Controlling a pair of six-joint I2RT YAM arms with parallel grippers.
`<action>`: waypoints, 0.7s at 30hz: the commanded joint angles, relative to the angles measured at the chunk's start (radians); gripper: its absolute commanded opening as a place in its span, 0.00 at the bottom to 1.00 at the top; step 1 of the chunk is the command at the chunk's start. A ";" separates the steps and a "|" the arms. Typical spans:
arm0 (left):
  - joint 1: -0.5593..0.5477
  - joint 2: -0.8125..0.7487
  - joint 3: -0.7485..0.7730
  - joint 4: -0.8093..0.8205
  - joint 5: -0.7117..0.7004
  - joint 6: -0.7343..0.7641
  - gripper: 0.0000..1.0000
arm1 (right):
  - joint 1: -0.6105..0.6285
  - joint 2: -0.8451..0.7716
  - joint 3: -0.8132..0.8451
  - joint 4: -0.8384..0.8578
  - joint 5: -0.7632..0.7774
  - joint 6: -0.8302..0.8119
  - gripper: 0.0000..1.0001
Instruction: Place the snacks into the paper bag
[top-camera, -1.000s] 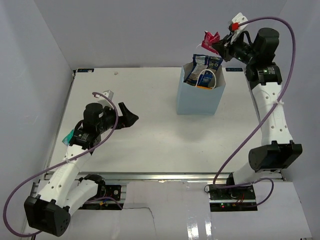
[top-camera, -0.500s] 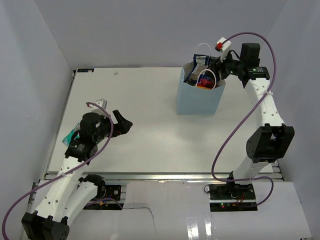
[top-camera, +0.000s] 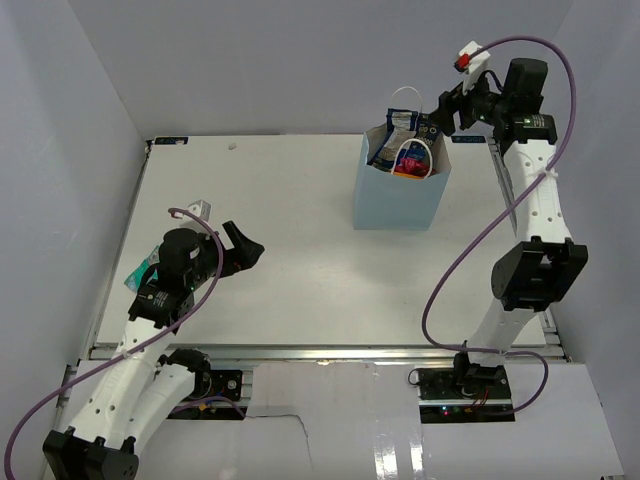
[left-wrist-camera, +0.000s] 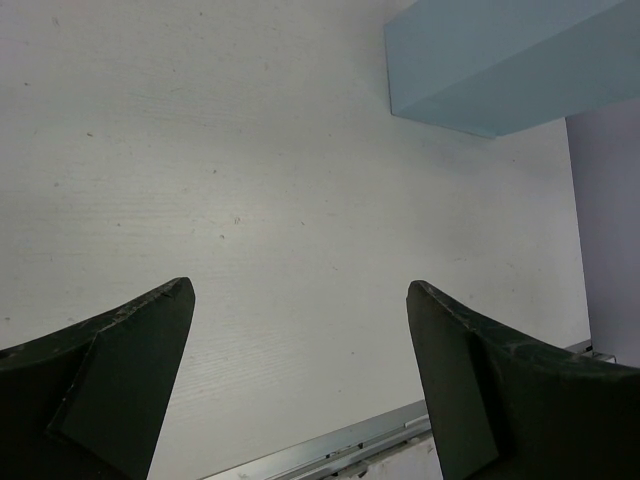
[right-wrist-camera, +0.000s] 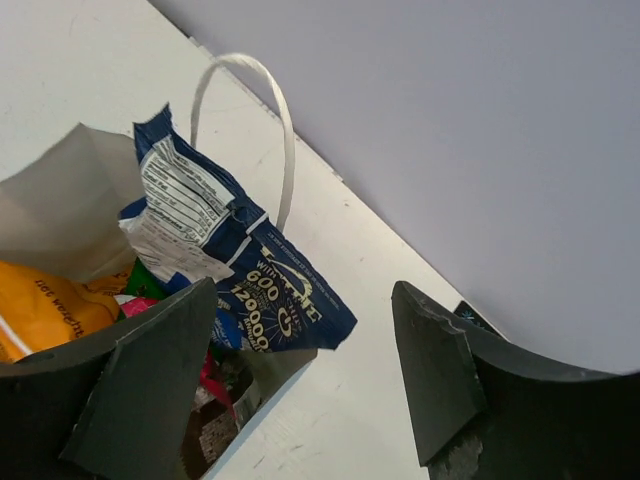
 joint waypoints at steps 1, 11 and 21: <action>0.005 -0.014 -0.012 -0.006 -0.006 -0.013 0.98 | 0.002 0.076 0.056 -0.024 -0.044 -0.060 0.76; 0.003 0.002 -0.001 -0.009 0.007 -0.024 0.98 | 0.004 0.127 0.076 -0.095 -0.093 -0.140 0.52; 0.003 0.029 -0.007 0.014 0.038 -0.026 0.98 | 0.004 -0.002 -0.071 -0.033 -0.139 -0.136 0.14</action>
